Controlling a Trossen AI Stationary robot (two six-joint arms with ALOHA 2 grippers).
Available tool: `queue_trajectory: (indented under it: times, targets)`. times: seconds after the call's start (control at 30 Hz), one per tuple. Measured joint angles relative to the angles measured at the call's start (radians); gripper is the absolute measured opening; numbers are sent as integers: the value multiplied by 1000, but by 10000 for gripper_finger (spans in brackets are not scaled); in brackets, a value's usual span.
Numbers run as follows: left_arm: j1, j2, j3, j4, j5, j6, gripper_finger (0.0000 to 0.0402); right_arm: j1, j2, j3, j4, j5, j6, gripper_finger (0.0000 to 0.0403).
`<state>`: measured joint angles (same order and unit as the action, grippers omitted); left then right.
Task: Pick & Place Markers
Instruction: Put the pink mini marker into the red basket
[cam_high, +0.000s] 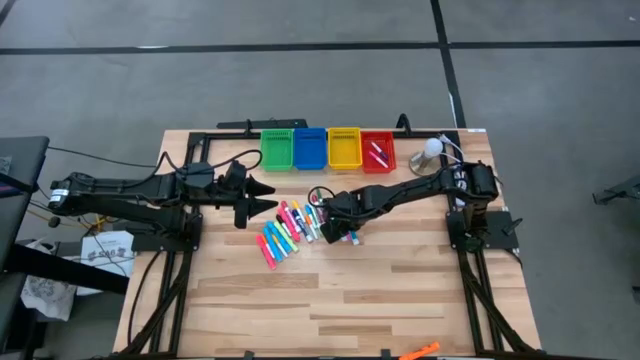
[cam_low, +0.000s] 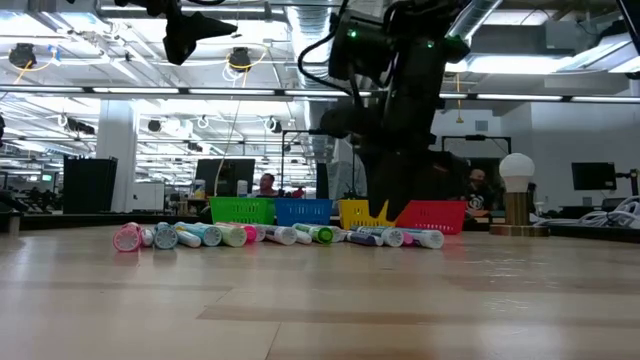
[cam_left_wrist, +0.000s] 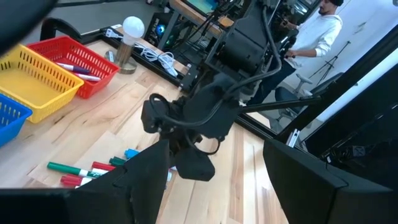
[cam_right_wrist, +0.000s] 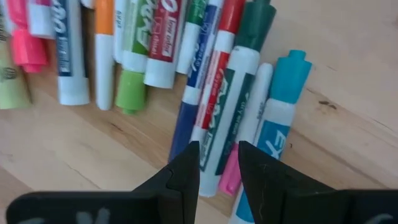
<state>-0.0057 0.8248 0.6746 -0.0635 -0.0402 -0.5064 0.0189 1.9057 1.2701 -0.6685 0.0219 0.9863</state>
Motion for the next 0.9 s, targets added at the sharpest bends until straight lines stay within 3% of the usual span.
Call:
queue_trajectory:
  times: [0.9]
  targets:
    - [0,0,0,5,0,0,260,-27,14,0,-79,0,-18,102]
